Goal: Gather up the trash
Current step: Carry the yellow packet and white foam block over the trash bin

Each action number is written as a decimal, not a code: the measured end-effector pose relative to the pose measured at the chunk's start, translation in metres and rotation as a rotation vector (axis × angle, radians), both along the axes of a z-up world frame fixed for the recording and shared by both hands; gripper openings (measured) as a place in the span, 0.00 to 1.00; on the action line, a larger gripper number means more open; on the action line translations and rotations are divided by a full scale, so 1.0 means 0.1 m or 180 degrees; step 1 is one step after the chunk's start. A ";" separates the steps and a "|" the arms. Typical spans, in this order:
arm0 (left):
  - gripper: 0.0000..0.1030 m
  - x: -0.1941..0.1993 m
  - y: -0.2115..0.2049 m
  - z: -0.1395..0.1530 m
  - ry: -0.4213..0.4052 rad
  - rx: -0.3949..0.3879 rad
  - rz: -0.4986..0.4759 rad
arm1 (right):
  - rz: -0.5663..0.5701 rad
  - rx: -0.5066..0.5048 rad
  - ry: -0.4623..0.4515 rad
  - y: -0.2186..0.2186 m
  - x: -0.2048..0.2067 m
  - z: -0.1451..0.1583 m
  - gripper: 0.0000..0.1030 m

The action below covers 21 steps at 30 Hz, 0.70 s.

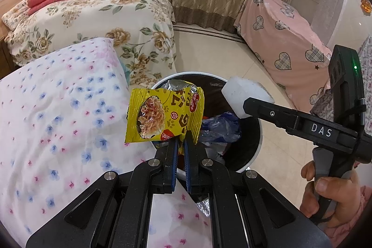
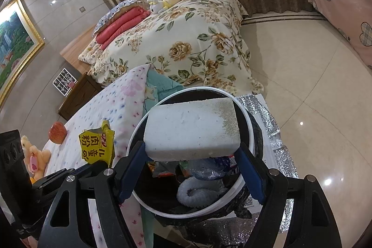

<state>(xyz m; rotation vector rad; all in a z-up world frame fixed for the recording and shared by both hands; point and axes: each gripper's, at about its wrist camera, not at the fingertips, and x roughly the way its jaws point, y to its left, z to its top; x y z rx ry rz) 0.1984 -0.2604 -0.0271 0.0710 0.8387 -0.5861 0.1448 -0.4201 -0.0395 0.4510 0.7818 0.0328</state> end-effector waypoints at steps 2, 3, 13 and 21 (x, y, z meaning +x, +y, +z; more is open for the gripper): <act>0.04 0.01 0.00 -0.01 0.0011 -0.0010 -0.0003 | -0.0002 -0.0003 0.0008 -0.01 0.00 0.00 0.77; 0.04 0.01 -0.01 -0.01 0.0015 -0.0014 -0.0008 | -0.0004 0.0002 0.0010 -0.01 0.00 0.00 0.77; 0.04 0.01 -0.07 -0.01 0.0016 -0.0041 -0.0072 | -0.0021 0.0006 0.0017 -0.05 0.02 0.00 0.78; 0.05 0.04 -0.05 -0.02 0.0067 -0.0059 -0.0033 | 0.0003 0.0007 0.0032 -0.04 0.03 -0.01 0.78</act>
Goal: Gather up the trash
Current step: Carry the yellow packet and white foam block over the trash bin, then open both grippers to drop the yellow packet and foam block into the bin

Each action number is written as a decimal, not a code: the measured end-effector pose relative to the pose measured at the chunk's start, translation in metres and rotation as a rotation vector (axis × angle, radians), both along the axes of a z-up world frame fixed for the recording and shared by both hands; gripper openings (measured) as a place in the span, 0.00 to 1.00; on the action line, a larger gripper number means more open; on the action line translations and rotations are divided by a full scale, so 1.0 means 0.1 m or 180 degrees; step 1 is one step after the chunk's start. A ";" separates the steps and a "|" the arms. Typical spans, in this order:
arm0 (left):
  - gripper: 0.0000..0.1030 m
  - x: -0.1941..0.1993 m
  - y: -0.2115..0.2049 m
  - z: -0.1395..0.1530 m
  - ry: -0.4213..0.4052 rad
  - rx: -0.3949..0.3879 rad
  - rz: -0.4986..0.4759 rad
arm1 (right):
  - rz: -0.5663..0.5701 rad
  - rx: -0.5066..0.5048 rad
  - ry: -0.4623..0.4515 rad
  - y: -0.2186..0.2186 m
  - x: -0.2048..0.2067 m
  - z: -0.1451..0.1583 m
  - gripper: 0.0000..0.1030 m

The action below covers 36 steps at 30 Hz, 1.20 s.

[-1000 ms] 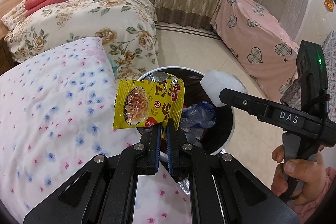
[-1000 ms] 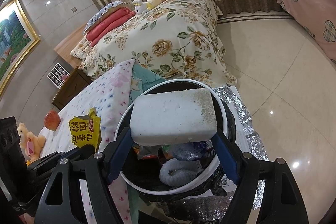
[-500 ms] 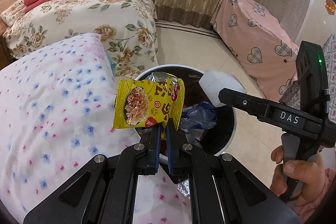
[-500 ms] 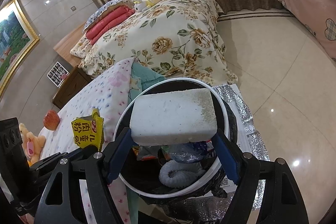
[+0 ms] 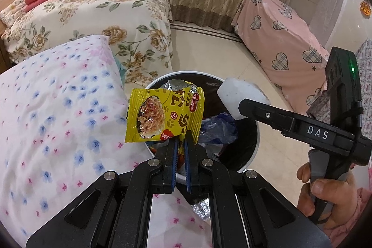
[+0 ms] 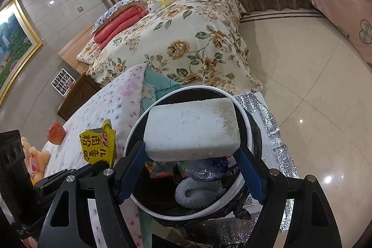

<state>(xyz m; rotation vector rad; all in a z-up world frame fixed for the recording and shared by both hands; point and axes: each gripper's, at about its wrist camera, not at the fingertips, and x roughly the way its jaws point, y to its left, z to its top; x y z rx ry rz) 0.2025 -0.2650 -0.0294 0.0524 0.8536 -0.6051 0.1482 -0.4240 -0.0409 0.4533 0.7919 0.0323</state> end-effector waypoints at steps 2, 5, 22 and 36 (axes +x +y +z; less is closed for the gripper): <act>0.05 0.01 0.01 0.00 0.0005 -0.0002 0.0008 | 0.0011 0.0001 0.0003 0.01 0.00 0.00 0.78; 0.05 0.02 0.04 -0.01 0.0017 -0.0020 0.0032 | 0.0030 -0.0002 0.0007 0.03 0.02 0.01 0.78; 0.36 0.00 0.14 0.02 0.0020 -0.0027 0.0114 | -0.0021 0.0121 0.0079 0.01 0.06 0.00 0.81; 0.46 -0.17 0.57 -0.01 0.0076 -0.0125 0.0415 | -0.0035 0.0211 0.0019 0.11 -0.07 0.05 0.85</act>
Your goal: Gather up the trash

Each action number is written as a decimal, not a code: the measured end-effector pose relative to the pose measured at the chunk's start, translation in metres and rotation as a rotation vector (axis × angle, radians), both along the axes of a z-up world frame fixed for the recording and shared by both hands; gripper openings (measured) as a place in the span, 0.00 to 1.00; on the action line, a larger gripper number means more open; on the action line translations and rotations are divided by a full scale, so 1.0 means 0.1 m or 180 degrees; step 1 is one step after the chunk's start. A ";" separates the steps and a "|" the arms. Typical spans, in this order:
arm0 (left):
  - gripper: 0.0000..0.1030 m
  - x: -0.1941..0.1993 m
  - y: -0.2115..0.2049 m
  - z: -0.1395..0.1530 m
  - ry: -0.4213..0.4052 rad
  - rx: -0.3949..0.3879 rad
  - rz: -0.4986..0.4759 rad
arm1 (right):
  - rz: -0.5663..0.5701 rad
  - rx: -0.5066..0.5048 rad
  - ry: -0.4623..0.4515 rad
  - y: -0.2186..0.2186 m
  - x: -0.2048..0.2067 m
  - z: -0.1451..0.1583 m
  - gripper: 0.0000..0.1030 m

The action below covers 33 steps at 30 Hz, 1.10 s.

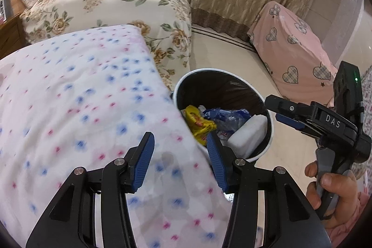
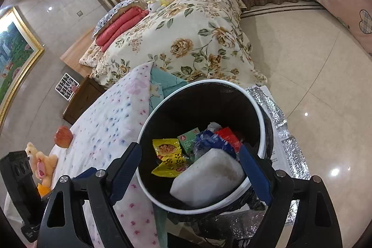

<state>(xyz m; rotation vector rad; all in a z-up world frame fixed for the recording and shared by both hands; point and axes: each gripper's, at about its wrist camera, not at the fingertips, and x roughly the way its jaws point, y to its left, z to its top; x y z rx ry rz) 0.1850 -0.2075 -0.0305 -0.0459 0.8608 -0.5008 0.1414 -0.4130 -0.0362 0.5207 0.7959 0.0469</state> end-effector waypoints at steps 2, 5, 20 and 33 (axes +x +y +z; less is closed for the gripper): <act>0.46 -0.05 0.09 0.02 -0.0039 -0.0037 0.0066 | 0.0010 0.0002 -0.0044 0.07 -0.05 0.03 0.85; 0.50 -0.14 0.24 0.07 -0.0127 -0.0094 0.0167 | 0.0032 -0.0025 -0.0114 0.18 -0.12 0.07 0.85; 0.62 -0.66 1.13 0.12 -0.0497 -0.0253 0.0805 | 0.0277 -0.0323 -0.0464 1.03 -0.45 0.10 0.90; 0.69 -1.05 1.50 0.22 -0.0867 -0.0189 0.1085 | 0.0376 -0.0725 -0.0920 1.46 -0.71 0.33 0.98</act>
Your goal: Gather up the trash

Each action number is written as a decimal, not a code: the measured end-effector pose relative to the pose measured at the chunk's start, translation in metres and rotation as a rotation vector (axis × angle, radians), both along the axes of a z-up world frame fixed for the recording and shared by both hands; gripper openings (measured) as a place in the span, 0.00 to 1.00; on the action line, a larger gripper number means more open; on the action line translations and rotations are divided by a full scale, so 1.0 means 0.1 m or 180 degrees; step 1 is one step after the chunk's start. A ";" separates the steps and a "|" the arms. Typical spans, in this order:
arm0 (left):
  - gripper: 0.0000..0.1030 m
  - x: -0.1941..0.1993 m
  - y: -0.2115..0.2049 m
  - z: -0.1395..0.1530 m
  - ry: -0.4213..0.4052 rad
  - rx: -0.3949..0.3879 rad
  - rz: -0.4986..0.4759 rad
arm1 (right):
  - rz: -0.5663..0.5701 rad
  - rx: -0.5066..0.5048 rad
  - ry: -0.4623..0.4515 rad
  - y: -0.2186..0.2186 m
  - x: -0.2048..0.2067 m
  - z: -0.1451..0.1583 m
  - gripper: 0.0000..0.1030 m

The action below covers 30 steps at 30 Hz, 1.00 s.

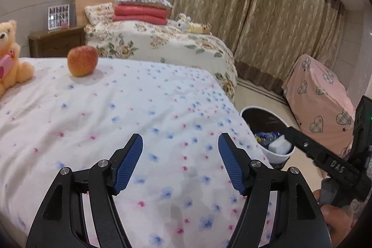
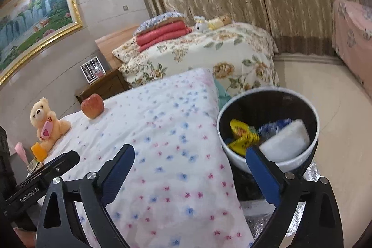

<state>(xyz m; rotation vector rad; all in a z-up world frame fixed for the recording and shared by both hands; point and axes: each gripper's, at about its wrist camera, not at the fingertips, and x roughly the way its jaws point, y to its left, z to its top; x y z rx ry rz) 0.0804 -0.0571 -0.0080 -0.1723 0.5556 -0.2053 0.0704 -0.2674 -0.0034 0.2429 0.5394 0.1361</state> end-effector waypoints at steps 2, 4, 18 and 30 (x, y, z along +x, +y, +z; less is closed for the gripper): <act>0.78 -0.04 0.01 0.05 -0.0100 0.0017 0.0054 | -0.0023 -0.0037 -0.0168 0.02 -0.06 0.08 1.00; 0.92 -0.08 0.02 0.08 -0.0222 0.0068 0.0151 | -0.0036 -0.0100 -0.0282 0.04 -0.09 0.13 1.00; 1.00 -0.15 0.06 -0.08 -0.0296 0.0384 0.0475 | -0.0022 -0.0225 -0.0279 0.14 -0.09 -0.11 1.00; 1.00 -0.19 0.13 -0.08 -0.0327 0.0431 0.0603 | 0.0010 -0.0387 -0.0337 0.25 -0.10 -0.10 1.00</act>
